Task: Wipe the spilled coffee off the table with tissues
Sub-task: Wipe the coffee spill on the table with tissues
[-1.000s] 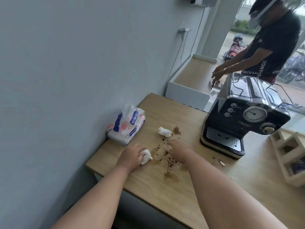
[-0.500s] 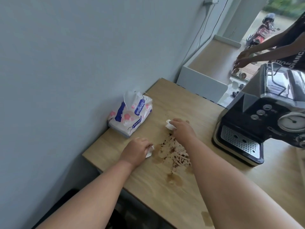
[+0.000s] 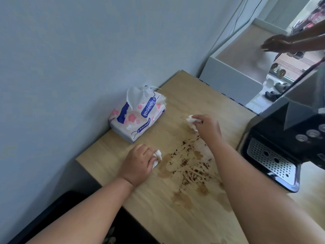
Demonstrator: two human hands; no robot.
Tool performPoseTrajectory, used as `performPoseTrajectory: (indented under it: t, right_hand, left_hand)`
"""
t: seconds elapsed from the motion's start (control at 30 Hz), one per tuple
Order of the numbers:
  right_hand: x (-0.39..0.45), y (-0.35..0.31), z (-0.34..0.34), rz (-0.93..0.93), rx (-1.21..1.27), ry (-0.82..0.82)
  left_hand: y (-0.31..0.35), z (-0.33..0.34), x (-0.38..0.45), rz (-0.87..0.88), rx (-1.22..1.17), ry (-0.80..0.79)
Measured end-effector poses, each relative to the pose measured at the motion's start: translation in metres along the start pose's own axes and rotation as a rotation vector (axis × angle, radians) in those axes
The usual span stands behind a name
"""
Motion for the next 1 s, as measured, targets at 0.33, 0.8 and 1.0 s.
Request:
performPoseTrajectory:
  t: [0.33, 0.8, 1.0]
  right_hand:
    - [0.041, -0.005, 0.024, -0.014, -0.174, 0.006]
    - [0.046, 0.001, -0.005, -0.097, -0.027, -0.053]
    - [0.077, 0.002, 0.044, -0.047, -0.143, -0.122]
  left_hand:
    - [-0.001, 0.003, 0.001, -0.044, 0.089, 0.010]
    - [-0.002, 0.003, 0.002, -0.093, 0.079, -0.040]
    - [-0.003, 0.004, 0.001, -0.111, 0.082, -0.053]
Point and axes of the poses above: each hand's wrist, its own x-axis towards the middle knuckle, its own z-axis out of the palm, y = z × x, the point moved 6 cm from there along x, towards the middle knuckle, and after that the axes turned 9 degrees about -z, right-handed, at the moved point
